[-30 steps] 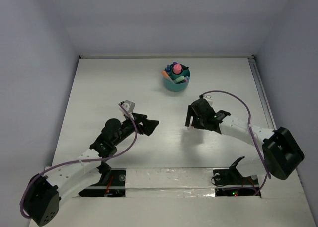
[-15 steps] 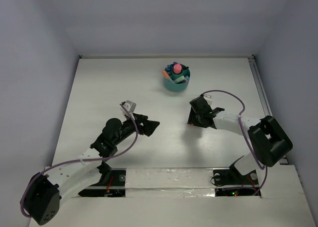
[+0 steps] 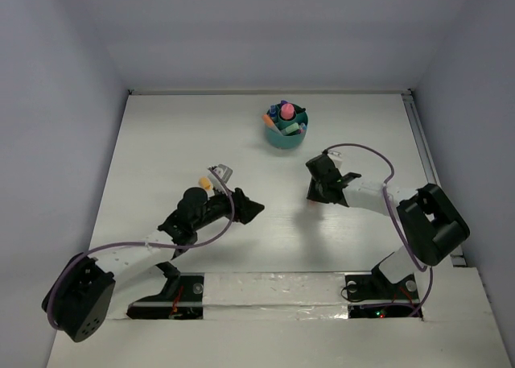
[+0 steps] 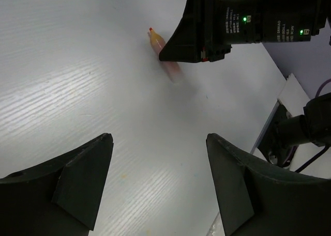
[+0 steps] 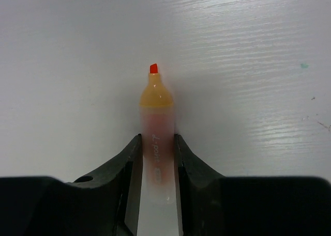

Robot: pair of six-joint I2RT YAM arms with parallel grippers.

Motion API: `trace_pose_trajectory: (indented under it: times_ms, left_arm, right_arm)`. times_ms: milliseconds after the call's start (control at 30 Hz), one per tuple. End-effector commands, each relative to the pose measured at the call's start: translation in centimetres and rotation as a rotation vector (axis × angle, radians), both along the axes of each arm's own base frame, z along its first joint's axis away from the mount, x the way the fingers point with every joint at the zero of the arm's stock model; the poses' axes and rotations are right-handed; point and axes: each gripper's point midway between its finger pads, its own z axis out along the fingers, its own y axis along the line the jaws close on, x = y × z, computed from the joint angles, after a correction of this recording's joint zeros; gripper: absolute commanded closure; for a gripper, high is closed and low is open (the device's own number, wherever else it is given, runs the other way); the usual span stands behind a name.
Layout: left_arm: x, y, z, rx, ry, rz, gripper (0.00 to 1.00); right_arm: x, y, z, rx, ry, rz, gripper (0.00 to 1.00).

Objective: Sort the stationery into containers
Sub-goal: Pick up the pen from the center of the board.

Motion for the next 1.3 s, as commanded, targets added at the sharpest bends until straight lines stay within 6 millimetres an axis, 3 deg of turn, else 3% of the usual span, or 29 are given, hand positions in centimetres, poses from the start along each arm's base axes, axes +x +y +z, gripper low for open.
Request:
trace_pose_trajectory:
  times_ms: [0,100,233,367,433,633,833,1067,1267]
  left_arm:
    - [-0.5,-1.4,1.5,-0.073,-0.016,-0.075,0.31]
    - [-1.0,-2.3,1.6,-0.101,0.003,-0.116,0.31]
    - [-1.4,-3.7,2.2,-0.146,0.032,-0.157,0.31]
    - [-1.0,-4.5,2.2,-0.160,0.067,-0.157,0.41]
    - [-0.6,-4.7,2.6,-0.172,0.075,-0.145,0.44]
    - [0.3,-4.8,3.4,-0.221,0.104,-0.093,0.45]
    - [0.6,-4.8,3.3,-0.252,0.126,-0.072,0.48]
    - [1.2,-4.9,3.4,-0.267,0.133,-0.045,0.67]
    - [1.5,-4.6,4.1,-0.288,0.114,-0.019,0.68]
  right_arm:
    - [-0.5,-0.4,-0.4,-0.023,0.016,0.025,0.91]
    - [-0.1,1.0,1.7,0.049,-0.052,0.064,0.91]
    - [-0.6,5.3,6.0,0.178,-0.142,0.151,0.91]
    - [-1.1,9.5,10.6,0.316,-0.234,0.224,0.90]
    - [-1.7,11.6,12.2,0.375,-0.262,0.270,0.89]
    - [-2.2,14.8,15.2,0.502,-0.321,0.332,0.89]
    - [-2.9,16.2,16.1,0.584,-0.344,0.358,0.89]
    - [-3.7,16.9,15.9,0.607,-0.339,0.381,0.89]
    - [-4.1,16.7,15.2,0.603,-0.333,0.377,0.89]
